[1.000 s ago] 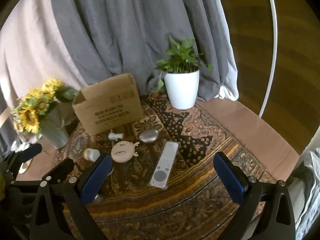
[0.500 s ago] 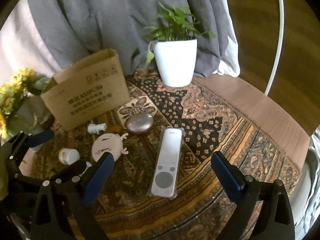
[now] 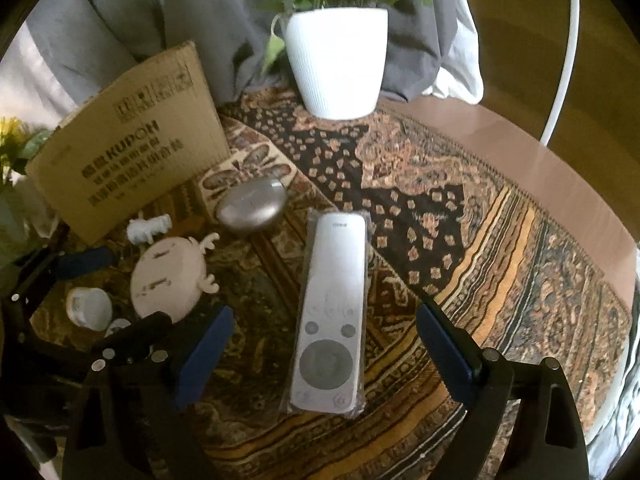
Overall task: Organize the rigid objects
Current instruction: 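Move left tool toward the white deer disc while right tool approaches the bagged white remote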
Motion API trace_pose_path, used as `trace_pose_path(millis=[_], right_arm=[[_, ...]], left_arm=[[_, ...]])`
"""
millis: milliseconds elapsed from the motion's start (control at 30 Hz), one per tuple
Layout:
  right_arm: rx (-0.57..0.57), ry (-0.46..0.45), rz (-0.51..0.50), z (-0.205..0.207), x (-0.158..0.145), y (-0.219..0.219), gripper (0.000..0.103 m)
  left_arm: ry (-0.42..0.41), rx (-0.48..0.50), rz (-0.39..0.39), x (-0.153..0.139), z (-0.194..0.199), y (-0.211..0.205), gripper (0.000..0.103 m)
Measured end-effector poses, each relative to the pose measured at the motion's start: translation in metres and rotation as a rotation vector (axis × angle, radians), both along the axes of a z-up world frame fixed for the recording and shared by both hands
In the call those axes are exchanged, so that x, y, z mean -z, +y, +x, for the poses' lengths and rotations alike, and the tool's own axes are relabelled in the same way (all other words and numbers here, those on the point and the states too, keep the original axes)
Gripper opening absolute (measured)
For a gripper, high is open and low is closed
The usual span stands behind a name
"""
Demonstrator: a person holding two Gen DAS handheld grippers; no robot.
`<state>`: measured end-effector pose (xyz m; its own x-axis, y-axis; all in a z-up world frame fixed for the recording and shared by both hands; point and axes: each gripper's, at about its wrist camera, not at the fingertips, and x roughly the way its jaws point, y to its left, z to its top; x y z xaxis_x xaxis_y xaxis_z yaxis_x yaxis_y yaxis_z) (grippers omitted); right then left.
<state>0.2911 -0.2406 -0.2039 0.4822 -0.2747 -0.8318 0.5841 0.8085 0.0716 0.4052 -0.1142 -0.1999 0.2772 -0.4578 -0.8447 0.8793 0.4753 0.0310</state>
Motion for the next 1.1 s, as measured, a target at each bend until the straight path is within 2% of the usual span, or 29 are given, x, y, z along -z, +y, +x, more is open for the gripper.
trace_pose_path(millis=[100, 200, 267, 333, 467, 767, 933, 1033, 1100], right_arm=[[0.004, 0.01, 0.015, 0.003, 0.008, -0.003, 0.088], [0.001, 0.02, 0.03, 0.008, 0.015, -0.006, 0.084], [0.0, 0.02, 0.037, 0.009, 0.018, -0.008, 0.083], [0.002, 0.02, 0.045, 0.01, 0.02, -0.01, 0.08], [0.0, 0.024, 0.064, 0.012, 0.026, -0.014, 0.074], [-0.018, 0.028, 0.023, 0.021, 0.028, -0.016, 0.066], [-0.04, 0.052, -0.035, 0.024, 0.029, -0.014, 0.05], [-0.058, 0.047, -0.041, 0.023, 0.028, -0.014, 0.043], [-0.072, 0.048, -0.053, 0.022, 0.027, -0.012, 0.042]], left_arm=[[0.017, -0.016, 0.008, 0.006, 0.004, -0.002, 0.084], [0.081, -0.048, -0.006, 0.009, 0.012, -0.003, 0.084], [0.103, -0.061, -0.012, 0.011, 0.014, -0.006, 0.084], [0.122, -0.078, -0.009, 0.014, 0.016, -0.008, 0.08], [0.182, -0.109, -0.012, 0.022, 0.021, -0.011, 0.079], [0.197, -0.225, -0.067, 0.022, 0.027, -0.01, 0.076], [0.169, -0.254, -0.082, 0.023, 0.025, -0.009, 0.074], [0.164, -0.282, -0.082, 0.022, 0.024, -0.006, 0.074], [0.156, -0.304, -0.076, 0.022, 0.021, -0.003, 0.074]])
